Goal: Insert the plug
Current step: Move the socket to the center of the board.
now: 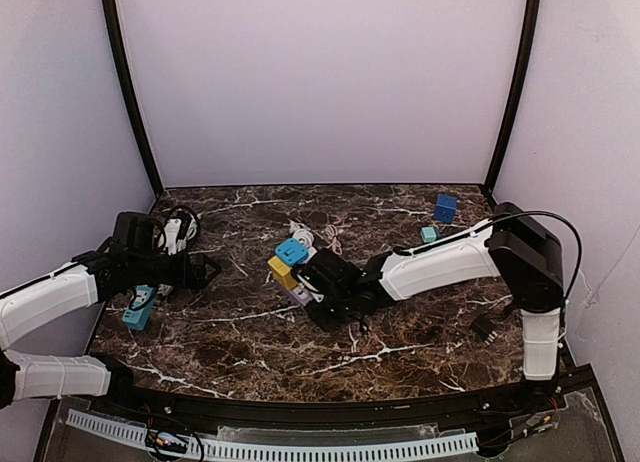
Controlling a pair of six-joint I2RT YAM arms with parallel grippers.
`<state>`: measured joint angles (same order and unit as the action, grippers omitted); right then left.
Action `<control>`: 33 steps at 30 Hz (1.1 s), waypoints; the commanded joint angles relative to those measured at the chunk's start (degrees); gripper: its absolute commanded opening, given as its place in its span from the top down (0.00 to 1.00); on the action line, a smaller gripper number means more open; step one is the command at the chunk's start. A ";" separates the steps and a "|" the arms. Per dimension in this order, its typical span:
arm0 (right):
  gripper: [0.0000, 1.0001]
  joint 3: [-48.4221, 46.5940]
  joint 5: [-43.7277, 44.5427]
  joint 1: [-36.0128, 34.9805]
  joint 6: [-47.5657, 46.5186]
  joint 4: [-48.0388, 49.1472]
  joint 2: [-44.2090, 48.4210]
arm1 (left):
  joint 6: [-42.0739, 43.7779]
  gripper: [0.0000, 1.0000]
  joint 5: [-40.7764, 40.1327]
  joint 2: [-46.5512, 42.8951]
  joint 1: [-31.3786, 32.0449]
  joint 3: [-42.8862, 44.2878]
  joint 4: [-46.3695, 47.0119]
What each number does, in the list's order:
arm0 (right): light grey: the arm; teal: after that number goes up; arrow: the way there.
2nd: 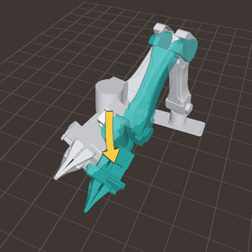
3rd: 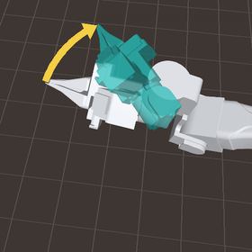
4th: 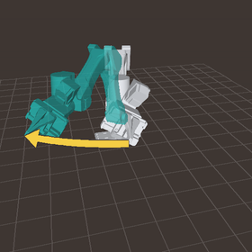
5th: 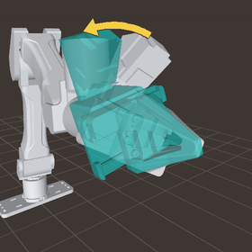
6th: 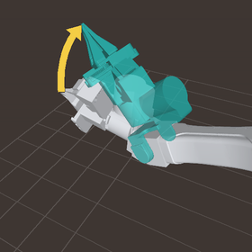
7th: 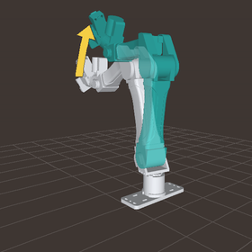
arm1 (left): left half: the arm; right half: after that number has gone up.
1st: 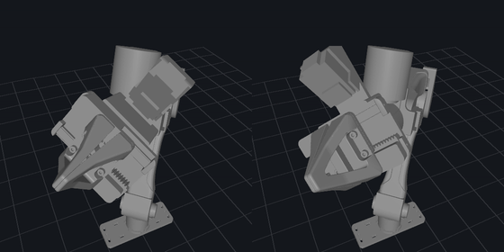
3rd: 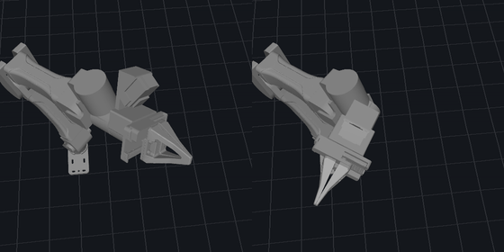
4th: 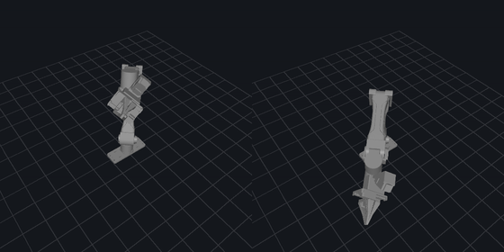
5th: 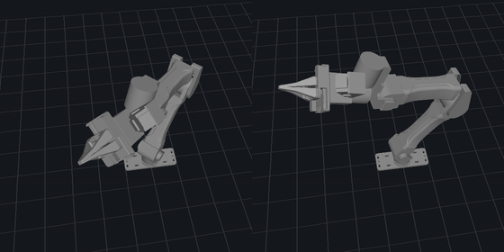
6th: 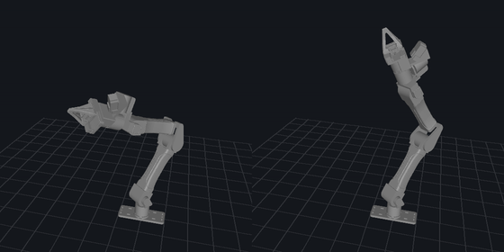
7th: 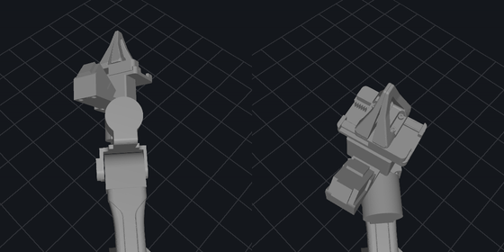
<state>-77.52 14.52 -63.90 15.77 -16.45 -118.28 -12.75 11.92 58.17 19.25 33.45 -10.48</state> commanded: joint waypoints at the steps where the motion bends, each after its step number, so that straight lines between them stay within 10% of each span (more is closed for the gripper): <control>1: 0.70 12.66 -10.97 -0.15 -20.84 5.45 7.72 | -1.01 0.02 2.61 -2.14 -0.56 -2.13 3.10; 7: 0.68 22.02 -35.08 -0.23 -43.55 8.58 13.26 | -2.53 0.03 3.27 -2.85 -0.69 -4.05 3.71; 13: 0.60 19.15 -38.92 2.29 -59.08 4.28 8.83 | -3.87 0.05 4.43 -2.53 -0.70 -6.18 5.43; 20: 0.02 12.81 -32.95 7.90 -66.86 3.83 6.43 | 3.67 0.07 7.97 -1.95 -0.61 -7.09 7.41; 27: 0.01 17.34 -27.57 10.39 -60.05 9.18 15.91 | 5.85 0.10 12.92 -2.22 0.71 -7.92 9.11; 33: 0.01 28.22 -20.72 8.57 -30.85 13.93 31.47 | 4.66 0.14 12.41 -1.64 2.65 -10.05 12.70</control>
<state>-53.52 -11.18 -53.76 -36.01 -6.28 -94.87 -8.51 23.22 56.29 20.71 25.23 -0.95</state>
